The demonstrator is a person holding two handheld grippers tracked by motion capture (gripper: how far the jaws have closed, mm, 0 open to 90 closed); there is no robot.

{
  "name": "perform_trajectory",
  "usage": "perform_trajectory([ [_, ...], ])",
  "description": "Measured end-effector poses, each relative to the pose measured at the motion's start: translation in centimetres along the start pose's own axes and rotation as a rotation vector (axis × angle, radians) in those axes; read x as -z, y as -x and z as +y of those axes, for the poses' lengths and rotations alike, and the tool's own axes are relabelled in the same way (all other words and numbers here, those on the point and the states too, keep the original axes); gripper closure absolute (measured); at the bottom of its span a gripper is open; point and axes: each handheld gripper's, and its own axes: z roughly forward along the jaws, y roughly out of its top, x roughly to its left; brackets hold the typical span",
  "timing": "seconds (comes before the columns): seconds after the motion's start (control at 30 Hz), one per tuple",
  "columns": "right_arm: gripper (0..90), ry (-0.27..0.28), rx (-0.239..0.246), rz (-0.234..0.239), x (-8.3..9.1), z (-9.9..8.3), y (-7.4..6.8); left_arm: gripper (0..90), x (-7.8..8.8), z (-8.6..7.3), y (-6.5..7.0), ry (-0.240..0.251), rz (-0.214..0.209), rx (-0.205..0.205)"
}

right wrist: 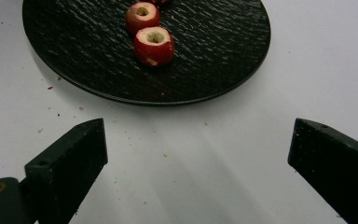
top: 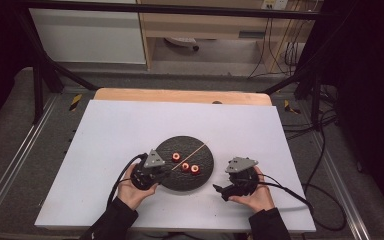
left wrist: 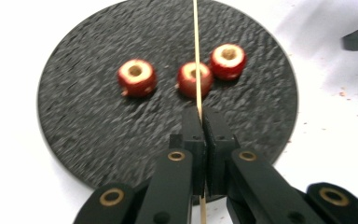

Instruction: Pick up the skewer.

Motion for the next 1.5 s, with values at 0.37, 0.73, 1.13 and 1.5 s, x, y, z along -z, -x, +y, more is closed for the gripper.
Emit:
perform_trajectory([
  [0.37,11.8,-0.007,0.165,-0.039,0.2,1.6,-1.1,88.5,-1.4,1.7,2.2,-0.035,-0.044,-0.081],
  [0.73,22.8,-0.001,0.332,-0.058,0.2,2.2,-2.1,88.6,-3.1,3.1,4.4,-0.083,-0.089,-0.165],
  [1.13,44.7,-0.014,0.552,-0.037,-0.2,2.0,-2.4,88.6,-3.8,3.8,5.2,-0.118,-0.122,-0.209],
  [1.5,61.9,-0.056,0.754,-0.031,-0.5,1.5,-2.5,88.6,-4.4,4.3,6.0,-0.146,-0.145,-0.25],
])
